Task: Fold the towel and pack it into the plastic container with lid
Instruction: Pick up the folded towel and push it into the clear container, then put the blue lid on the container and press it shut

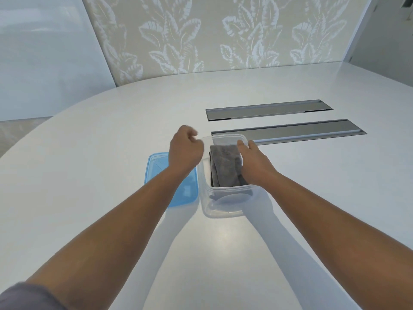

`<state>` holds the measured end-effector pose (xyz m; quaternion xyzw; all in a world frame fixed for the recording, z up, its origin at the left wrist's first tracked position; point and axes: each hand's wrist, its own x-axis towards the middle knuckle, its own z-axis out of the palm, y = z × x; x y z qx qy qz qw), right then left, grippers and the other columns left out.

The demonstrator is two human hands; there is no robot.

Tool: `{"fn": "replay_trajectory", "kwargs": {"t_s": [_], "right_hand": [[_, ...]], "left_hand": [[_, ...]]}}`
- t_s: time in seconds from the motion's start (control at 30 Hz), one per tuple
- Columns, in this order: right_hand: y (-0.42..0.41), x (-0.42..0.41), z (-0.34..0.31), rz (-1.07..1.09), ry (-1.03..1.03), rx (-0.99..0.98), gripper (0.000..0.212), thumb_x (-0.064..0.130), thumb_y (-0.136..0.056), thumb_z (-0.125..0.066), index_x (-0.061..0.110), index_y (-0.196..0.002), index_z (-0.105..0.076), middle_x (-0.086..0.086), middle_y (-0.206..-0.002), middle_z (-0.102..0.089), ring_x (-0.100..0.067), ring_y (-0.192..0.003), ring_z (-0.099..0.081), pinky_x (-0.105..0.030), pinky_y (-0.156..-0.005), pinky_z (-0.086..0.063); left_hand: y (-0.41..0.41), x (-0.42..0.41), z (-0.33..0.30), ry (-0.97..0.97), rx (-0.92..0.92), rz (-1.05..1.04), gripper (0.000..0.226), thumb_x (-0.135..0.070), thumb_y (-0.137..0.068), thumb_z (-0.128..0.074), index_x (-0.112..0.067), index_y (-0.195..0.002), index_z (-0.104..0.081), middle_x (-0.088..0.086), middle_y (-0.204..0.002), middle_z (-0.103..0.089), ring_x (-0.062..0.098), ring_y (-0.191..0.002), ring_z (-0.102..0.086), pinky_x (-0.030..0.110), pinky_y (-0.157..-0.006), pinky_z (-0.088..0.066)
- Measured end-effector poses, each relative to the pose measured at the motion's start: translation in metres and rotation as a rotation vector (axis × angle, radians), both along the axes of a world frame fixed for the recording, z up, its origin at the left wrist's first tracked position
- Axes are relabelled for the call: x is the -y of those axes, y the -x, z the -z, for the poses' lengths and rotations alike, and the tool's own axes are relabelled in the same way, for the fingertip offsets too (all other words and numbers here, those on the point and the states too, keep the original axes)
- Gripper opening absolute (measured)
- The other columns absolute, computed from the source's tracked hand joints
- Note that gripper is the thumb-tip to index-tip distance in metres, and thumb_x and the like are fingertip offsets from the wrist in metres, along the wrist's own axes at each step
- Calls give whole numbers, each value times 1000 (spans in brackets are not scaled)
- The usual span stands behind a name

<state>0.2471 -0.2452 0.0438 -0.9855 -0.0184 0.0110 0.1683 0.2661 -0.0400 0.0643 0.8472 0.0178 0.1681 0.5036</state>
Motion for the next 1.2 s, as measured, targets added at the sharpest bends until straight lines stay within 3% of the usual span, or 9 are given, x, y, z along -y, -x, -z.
{"fn": "replay_trajectory", "kwargs": {"t_s": [0.13,0.23,0.57,0.73,1.0,1.1,1.2], "right_hand": [[0,0,1,-3,-16,4,83,-9,-91,-48,28,-161,-22,-15,-171,-6,-47,-130,-52,-44,-96,-49],[1,1,1,-4,-25,-2,82,-8,-92,-48,29,-161,-25,-14,-171,-6,-47,-128,-53,-44,-97,-49],[0,1,3,7,-38,-6,81,-9,-90,-50,28,-160,-29,-11,-172,-6,-46,-130,-52,-44,-97,-50],[-2,0,5,17,-59,-2,82,-10,-89,-52,28,-159,-31,-9,-171,-9,-45,-131,-52,-44,-96,-50],[-3,2,7,22,-86,6,78,-7,-90,-53,29,-157,-35,-7,-171,-11,-44,-128,-54,-42,-94,-49],[-3,1,7,25,-91,15,77,-8,-90,-52,28,-156,-37,-6,-170,-14,-43,-127,-55,-42,-93,-49],[-3,1,7,18,-102,12,77,-9,-89,-51,28,-155,-37,-6,-169,-16,-42,-127,-54,-43,-95,-50]], "left_hand": [[5,-24,34,-203,-312,-38,8,-19,-83,-62,-17,-89,-58,-5,-81,-61,21,-74,-62,36,-68,-52],[14,-25,53,-406,-435,2,28,-40,-83,-69,-18,-75,-54,-4,-69,-58,19,-62,-57,29,-55,-41],[31,-21,64,-620,-418,47,39,-51,-84,-66,-22,-69,-45,-6,-65,-51,13,-59,-50,29,-52,-34],[32,-24,61,-523,-439,85,37,-36,-81,-70,-19,-63,-42,-5,-56,-43,15,-51,-42,28,-50,-32],[32,-41,15,-224,-352,28,44,-29,-72,-71,-18,-55,-32,-9,-42,-27,16,-43,-26,27,-49,-22],[34,-49,-8,-46,-356,9,33,-29,-63,-70,-18,-59,-38,-1,-51,-36,20,-48,-30,30,-53,-26],[34,-58,-25,84,-331,17,35,-17,-72,-75,-18,-63,-42,2,-58,-39,19,-51,-33,26,-53,-30]]}}
